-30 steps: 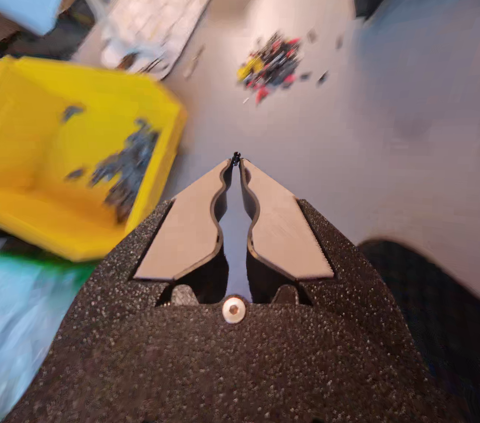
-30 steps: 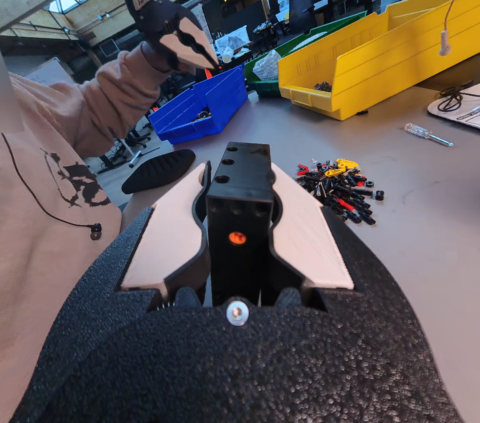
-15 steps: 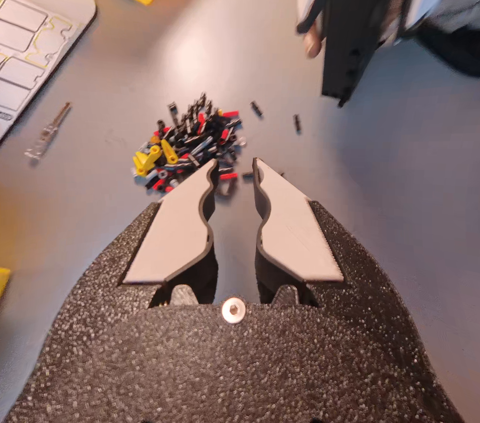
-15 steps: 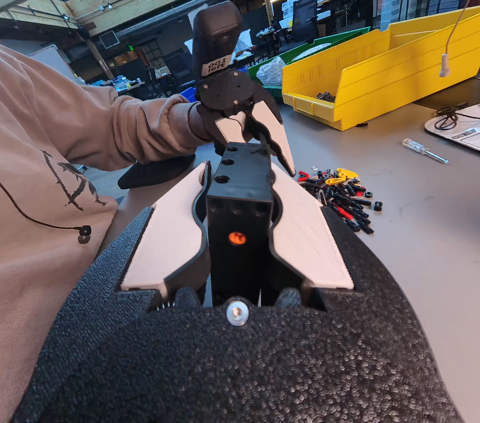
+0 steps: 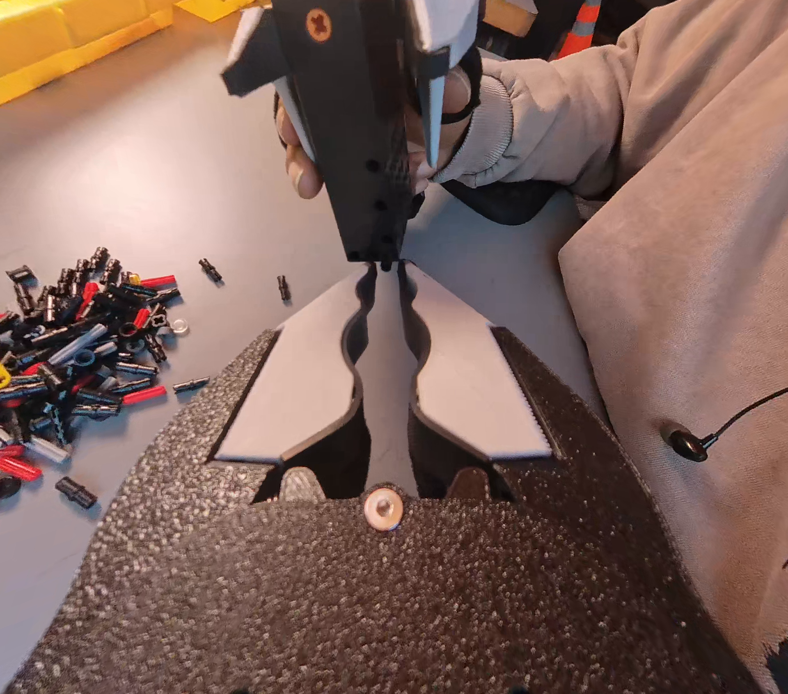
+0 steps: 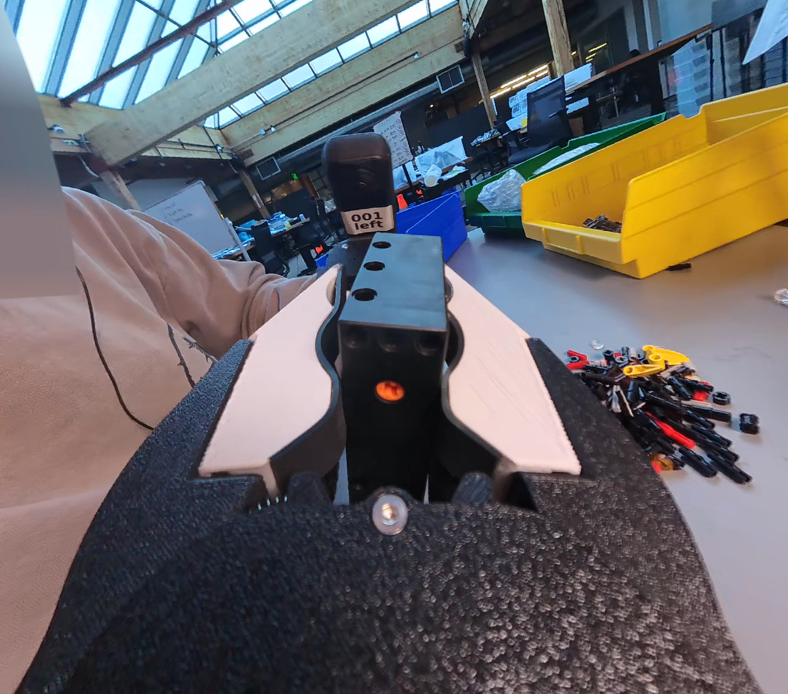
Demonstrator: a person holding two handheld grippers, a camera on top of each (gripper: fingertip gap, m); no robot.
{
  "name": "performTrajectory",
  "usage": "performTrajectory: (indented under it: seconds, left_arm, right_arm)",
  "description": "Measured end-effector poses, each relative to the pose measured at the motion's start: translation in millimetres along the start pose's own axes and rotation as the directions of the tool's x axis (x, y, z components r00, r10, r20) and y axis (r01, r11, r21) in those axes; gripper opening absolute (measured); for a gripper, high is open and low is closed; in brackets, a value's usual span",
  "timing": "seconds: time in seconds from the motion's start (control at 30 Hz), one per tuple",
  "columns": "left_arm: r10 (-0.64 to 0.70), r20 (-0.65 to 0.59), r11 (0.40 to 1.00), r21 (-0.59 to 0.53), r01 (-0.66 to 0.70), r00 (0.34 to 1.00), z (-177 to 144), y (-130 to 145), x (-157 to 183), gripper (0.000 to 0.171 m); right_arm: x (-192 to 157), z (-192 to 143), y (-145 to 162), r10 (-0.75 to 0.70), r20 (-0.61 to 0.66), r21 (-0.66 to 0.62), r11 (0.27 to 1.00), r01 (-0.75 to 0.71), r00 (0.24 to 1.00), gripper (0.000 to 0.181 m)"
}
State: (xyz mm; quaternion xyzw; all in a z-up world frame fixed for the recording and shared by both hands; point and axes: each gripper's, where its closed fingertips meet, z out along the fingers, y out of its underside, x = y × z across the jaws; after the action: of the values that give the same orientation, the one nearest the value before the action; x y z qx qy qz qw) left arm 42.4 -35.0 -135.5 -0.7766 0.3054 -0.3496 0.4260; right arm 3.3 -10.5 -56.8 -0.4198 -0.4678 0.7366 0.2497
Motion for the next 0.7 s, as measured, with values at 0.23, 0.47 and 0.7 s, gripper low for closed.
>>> performTrajectory:
  seconds: [0.23, 0.47, 0.7]
  left_arm:
    - [-0.008, -0.036, 1.0, 0.003, 0.008, 0.999, -0.4, 4.7, 4.4, 0.007]
    - [-0.162, -0.171, 0.983, 0.053, 0.174, 0.972, -3.9, 7.3, 10.0, 0.011]
    - [-0.178, -0.136, 0.982, 0.037, 0.184, 0.975, -5.4, 12.4, 2.6, 0.0]
  right_arm:
    - [-2.8, 1.9, 5.7, -0.006, 0.023, -0.031, 1.0, 0.007, 1.0, 0.04]
    - [-6.3, 4.9, 13.1, -0.002, 0.056, -0.06, 0.998, 0.005, 0.998, 0.04]
    - [-5.5, 12.2, 25.9, -0.02, 0.058, -0.11, 0.994, 0.026, 0.998, 0.04]
